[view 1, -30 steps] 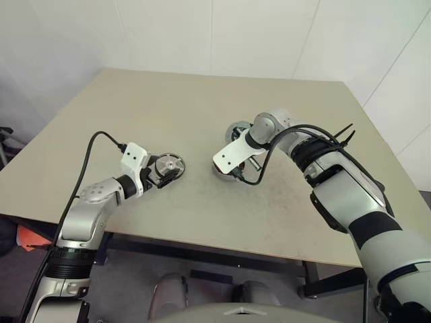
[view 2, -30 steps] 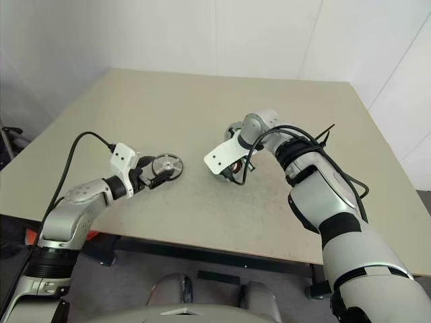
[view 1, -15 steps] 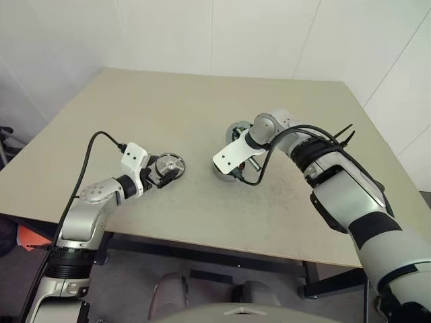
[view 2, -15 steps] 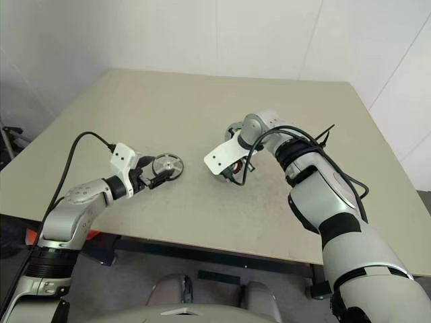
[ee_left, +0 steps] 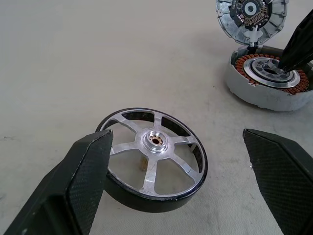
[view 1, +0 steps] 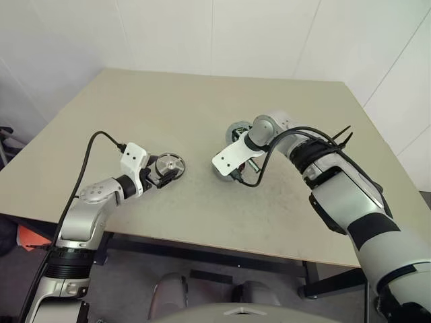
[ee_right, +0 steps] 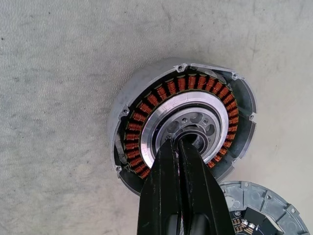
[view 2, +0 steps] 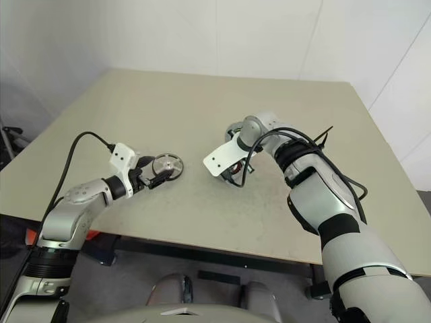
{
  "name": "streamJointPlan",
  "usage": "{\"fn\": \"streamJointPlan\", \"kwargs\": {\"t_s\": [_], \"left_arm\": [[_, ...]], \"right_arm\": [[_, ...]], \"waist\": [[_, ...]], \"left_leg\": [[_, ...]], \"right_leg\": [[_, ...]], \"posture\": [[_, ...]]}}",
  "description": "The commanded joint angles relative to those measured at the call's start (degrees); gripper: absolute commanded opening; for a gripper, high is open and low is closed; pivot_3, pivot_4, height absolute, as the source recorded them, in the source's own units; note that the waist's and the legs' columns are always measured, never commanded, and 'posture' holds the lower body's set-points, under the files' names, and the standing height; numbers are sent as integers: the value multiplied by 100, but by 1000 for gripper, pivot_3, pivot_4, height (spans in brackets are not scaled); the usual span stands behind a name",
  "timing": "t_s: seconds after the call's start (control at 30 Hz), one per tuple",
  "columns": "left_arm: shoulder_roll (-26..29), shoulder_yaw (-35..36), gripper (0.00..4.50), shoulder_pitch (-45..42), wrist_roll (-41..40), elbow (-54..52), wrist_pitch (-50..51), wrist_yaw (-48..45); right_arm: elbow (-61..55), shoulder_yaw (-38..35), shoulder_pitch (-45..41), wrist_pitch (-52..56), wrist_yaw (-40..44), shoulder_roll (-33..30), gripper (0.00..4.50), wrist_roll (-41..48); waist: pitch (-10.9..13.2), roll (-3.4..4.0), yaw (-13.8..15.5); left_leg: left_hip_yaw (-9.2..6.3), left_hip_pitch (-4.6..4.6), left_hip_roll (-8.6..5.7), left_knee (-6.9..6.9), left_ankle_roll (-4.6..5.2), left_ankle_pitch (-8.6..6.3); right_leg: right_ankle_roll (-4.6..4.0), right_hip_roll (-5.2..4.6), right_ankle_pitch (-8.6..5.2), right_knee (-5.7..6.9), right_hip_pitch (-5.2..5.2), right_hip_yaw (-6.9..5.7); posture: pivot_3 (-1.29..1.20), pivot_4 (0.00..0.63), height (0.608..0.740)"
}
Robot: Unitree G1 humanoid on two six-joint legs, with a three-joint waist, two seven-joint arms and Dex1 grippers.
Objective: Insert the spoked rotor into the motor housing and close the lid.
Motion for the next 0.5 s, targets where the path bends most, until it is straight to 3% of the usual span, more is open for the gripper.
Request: {"fn": "streamJointPlan", "kwargs": {"t_s": [0.03, 0.5], "left_arm": [[69, 134, 4500, -33, -8, -127, -107, 4], [69, 148, 4500, -10, -15, -149, -110, 23]], "right_arm": [[-104, -13, -111, -27, -48, 21, 21, 16], [45, 10, -159, -51, -127, 53, 21, -60]], "waist": [[0, 0, 0], [0, 0, -5]], "left_leg": [[0, 0, 0, 0, 0, 0], [0, 12, 0, 0, -1, 0]], "right_leg": [[0, 0, 0, 0, 0, 0], [0, 0, 0, 2, 8, 0]], "posture": [[0, 0, 740], [0, 0, 740]]}}
